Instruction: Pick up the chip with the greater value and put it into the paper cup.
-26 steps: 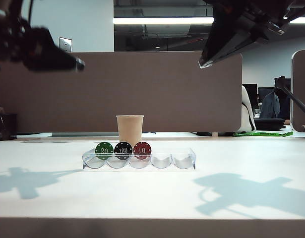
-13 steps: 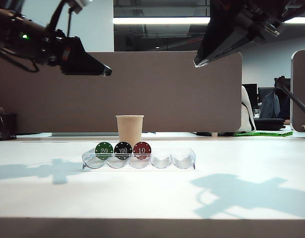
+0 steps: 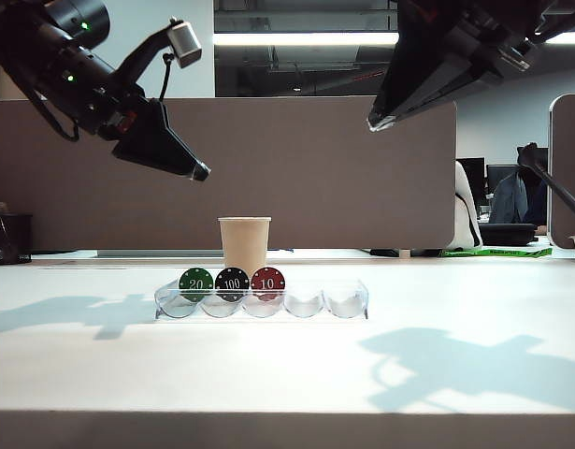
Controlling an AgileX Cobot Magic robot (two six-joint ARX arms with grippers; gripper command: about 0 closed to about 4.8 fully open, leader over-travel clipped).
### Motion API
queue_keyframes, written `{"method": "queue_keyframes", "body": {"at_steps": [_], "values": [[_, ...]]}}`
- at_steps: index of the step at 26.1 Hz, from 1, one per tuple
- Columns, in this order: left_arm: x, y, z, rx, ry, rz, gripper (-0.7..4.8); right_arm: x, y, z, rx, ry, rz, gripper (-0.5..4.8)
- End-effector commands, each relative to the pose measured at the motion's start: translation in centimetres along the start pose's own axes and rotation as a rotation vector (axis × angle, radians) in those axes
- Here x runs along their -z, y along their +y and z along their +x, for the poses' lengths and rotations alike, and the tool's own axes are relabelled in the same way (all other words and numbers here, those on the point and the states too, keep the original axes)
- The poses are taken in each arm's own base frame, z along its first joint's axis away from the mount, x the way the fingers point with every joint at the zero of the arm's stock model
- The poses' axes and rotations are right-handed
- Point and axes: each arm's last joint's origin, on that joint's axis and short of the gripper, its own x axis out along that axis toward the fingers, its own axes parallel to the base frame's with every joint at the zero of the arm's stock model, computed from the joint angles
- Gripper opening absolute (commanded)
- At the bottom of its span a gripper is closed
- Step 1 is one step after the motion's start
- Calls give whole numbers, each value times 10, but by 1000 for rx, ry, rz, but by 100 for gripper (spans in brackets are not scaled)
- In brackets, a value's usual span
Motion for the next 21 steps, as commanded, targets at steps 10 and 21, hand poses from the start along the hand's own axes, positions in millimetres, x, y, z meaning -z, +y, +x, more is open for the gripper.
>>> {"method": "queue_keyframes", "body": {"at_steps": [10, 21], "values": [[-9, 19, 9, 111, 128, 28, 123, -2, 0, -1, -3, -13, 2, -5], [-33, 22, 4, 144, 245, 69, 138, -2, 0, -2, -4, -12, 2, -5]]}}
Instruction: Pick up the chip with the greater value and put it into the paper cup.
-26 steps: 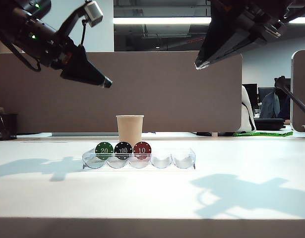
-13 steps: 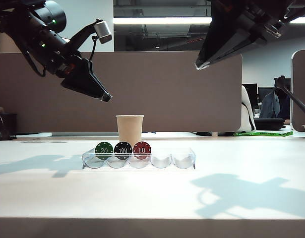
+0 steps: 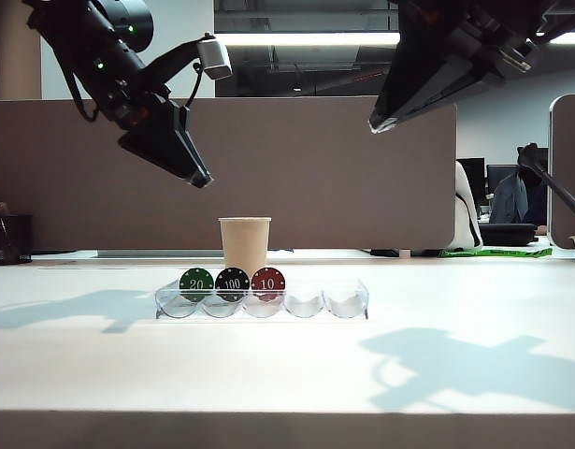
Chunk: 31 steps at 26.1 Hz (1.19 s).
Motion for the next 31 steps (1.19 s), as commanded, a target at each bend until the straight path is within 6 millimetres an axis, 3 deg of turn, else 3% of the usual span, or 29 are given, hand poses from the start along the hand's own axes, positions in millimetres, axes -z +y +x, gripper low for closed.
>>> {"method": "queue_keyframes", "body": {"at_steps": [1, 3, 9, 15, 22, 31], "values": [[-2, -3, -5, 26, 18, -21, 161, -3, 0, -1, -4, -18, 2, -5], [-2, -4, -5, 36, 16, -35, 165, -3, 0, -1, -3, -20, 3, -5], [-6, -4, -2, 34, -18, -23, 280, -5, 0, -2, -5, -44, 34, -5], [-3, 6, 9, 0, -33, 6, 279, -7, 0, -1, -1, -57, 53, -5], [14, 11, 38, 60, -8, -17, 278, -7, 0, 2, 1, -56, 52, -5], [12, 15, 40, 42, -63, 7, 278, -6, 0, 2, 2, -53, 52, -5]]}}
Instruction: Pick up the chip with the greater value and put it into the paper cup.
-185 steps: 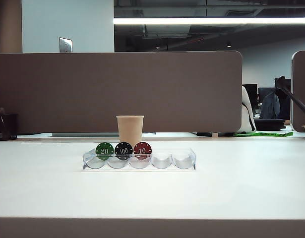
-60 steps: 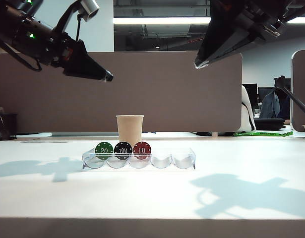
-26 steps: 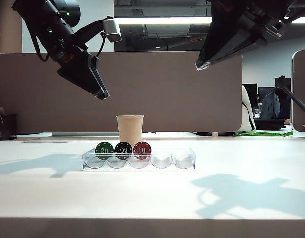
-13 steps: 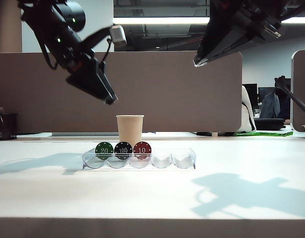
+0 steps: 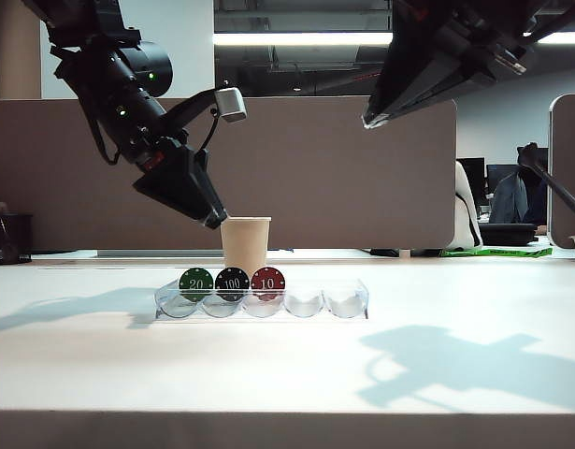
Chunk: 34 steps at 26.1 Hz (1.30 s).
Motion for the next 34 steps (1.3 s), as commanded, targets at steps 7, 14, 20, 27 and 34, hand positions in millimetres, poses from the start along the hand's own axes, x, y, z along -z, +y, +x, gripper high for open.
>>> {"method": "queue_keyframes", "body": {"at_steps": [7, 14, 20, 27, 34], "values": [[-1, 2, 2, 2, -46, 12, 278, -3, 0, -2, -2, -22, 1, -5], [-1, 0, 10, 41, -58, 0, 278, -3, 0, -2, -2, -22, 2, -5], [-5, -2, 14, 57, -64, 5, 277, -3, 0, -2, -2, -22, 2, -5], [0, 0, 22, 57, -52, 4, 277, -3, 0, -2, -2, -21, 2, -5], [6, 4, 32, 54, -43, 3, 277, -3, 0, -2, -2, -21, 2, -5]]}}
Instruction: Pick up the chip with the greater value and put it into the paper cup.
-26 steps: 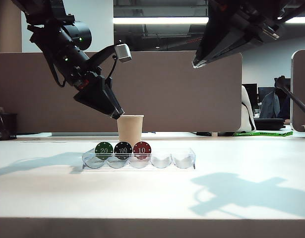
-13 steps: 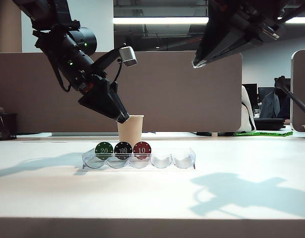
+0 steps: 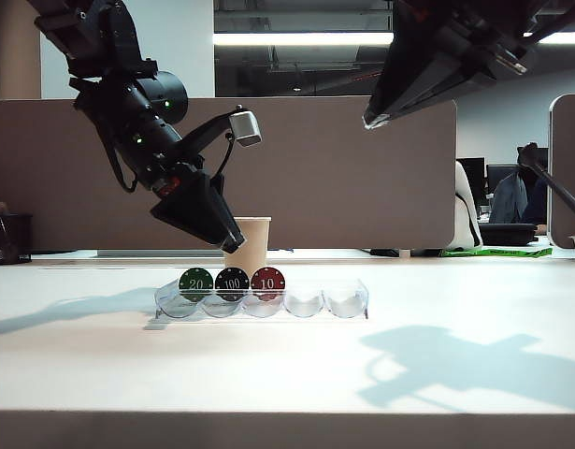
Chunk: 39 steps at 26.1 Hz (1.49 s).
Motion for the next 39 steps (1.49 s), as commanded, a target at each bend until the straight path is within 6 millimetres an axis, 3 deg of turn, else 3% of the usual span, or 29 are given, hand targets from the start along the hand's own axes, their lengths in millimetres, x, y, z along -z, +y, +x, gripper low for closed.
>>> {"method": "queue_keyframes", "body": {"at_steps": [1, 12, 15, 33, 34, 36, 39], "values": [[0, 3, 2, -16, -12, 13, 277, -3, 0, -2, -2, -22, 1, -5], [4, 8, 11, -32, -19, 25, 268, -3, 0, -2, -2, -22, 1, -5], [5, 11, 13, -45, -24, 5, 236, -3, 0, -2, -2, -22, 1, -5], [10, 11, 16, -57, 45, -25, 236, -3, 0, -2, -2, -23, 1, -5], [10, 11, 16, -57, 45, -25, 230, -3, 0, -2, -2, -22, 1, -5], [10, 11, 16, -58, 45, -24, 139, -3, 0, -2, -2, -22, 1, -5], [10, 11, 16, -59, 44, -24, 132, -3, 0, -2, -2, -22, 1, -5]]}}
